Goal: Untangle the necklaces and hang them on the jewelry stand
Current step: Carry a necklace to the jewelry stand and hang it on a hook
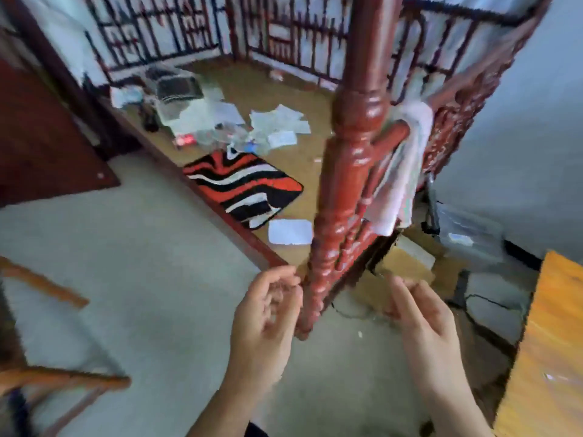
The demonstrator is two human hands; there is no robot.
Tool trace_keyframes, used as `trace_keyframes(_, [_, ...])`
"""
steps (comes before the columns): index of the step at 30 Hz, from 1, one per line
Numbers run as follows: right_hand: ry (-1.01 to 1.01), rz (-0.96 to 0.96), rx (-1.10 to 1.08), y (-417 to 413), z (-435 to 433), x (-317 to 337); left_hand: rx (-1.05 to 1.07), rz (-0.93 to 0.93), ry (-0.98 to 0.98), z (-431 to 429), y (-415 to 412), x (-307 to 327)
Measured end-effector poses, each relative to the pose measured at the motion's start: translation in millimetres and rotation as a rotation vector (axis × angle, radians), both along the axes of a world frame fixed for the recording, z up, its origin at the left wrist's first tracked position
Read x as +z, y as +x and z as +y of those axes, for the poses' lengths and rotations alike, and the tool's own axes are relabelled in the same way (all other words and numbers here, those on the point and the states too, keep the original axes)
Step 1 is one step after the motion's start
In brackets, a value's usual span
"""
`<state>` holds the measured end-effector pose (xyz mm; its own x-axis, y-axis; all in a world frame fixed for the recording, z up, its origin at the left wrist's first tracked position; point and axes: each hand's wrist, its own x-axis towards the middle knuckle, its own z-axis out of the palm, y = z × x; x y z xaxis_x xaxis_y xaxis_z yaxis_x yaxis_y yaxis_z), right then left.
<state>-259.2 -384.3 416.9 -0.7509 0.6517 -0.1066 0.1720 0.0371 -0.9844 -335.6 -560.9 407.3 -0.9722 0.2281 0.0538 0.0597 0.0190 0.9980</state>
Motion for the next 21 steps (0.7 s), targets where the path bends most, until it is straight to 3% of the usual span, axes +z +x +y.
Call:
trace_keyframes(6, [0.001, -0.018, 0.371, -121, -149, 27, 0.339, 0.017, 0.007, -163, -64, 25])
trace_keyframes(16, [-0.185, -0.031, 0.896, -318, -376, -11, 0.966, -0.052, -0.133, -376, -156, 18])
trace_keyframes(21, [-0.228, -0.068, 1.230, -388, -501, 8, 1.291, -0.043, -0.202, -468, -166, 44])
